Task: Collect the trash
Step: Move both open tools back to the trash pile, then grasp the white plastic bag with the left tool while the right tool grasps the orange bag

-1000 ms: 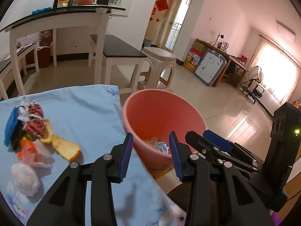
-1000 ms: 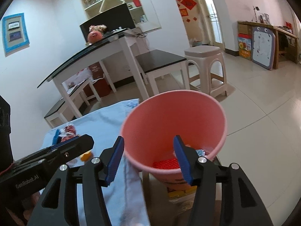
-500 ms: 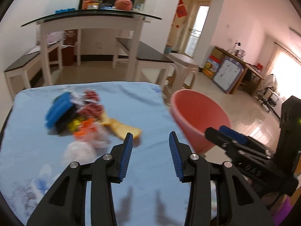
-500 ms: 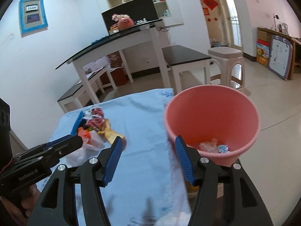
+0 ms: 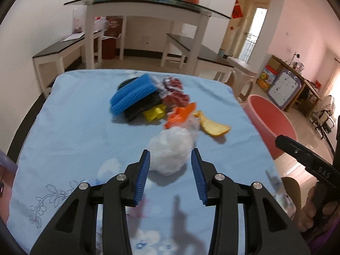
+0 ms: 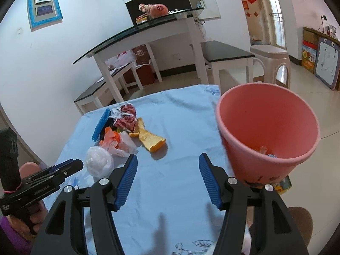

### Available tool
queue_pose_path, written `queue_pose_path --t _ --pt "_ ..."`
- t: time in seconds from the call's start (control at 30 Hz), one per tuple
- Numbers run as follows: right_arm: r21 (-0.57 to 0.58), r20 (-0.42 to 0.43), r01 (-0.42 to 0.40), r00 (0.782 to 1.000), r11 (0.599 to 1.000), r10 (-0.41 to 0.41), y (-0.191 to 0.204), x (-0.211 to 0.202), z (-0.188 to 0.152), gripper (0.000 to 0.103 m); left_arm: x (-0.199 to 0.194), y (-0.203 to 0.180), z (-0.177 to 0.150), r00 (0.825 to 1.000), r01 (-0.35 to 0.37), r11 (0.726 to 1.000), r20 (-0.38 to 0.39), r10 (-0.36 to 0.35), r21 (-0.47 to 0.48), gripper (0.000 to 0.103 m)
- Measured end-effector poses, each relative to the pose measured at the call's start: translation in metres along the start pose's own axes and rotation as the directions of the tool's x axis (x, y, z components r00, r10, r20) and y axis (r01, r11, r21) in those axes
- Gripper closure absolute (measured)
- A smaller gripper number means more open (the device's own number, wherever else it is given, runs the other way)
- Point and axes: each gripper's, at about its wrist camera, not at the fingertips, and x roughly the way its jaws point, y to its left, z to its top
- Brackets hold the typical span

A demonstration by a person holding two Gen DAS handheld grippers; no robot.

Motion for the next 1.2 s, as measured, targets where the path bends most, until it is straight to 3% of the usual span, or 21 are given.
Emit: queue_pose_path --t 0.47,0.67,0.7,0.8,1.03,1.2 --pt "-0.010 -0.037 -0.042 0.998 0.999 0.041 0.016 0.025 0.002 0.043 0.032 -0.004 0.017 0.999 0.010 0.999 -0.038 -0.008 0.045 0.063" --pt "-0.033 -0.056 -0.063 0.997 0.997 0.061 0.028 0.039 0.006 0.043 0.040 0.002 0.010 0.999 0.017 0.998 -0.035 -0.015 0.053 0.063" --pt "-0.038 -0.062 -0.073 0.996 0.997 0.071 0.030 0.043 0.007 0.043 0.040 0.005 0.008 0.999 0.027 0.998 -0.038 -0.025 0.050 0.066" --pt "-0.045 -0.074 -0.100 0.993 0.994 0.096 0.040 0.053 0.011 0.043 0.037 0.005 0.004 0.999 0.026 0.998 -0.021 -0.025 0.059 0.079" --pt "-0.085 -0.098 -0.192 0.978 0.978 0.184 0.077 0.083 0.026 0.043 0.014 0.025 -0.001 1.000 0.004 1.000 0.015 -0.004 0.014 0.081" --pt "-0.133 -0.114 -0.160 0.983 0.978 0.145 0.099 0.112 0.035 0.048 0.002 0.039 -0.004 0.999 -0.027 0.999 0.020 0.028 -0.016 0.081"
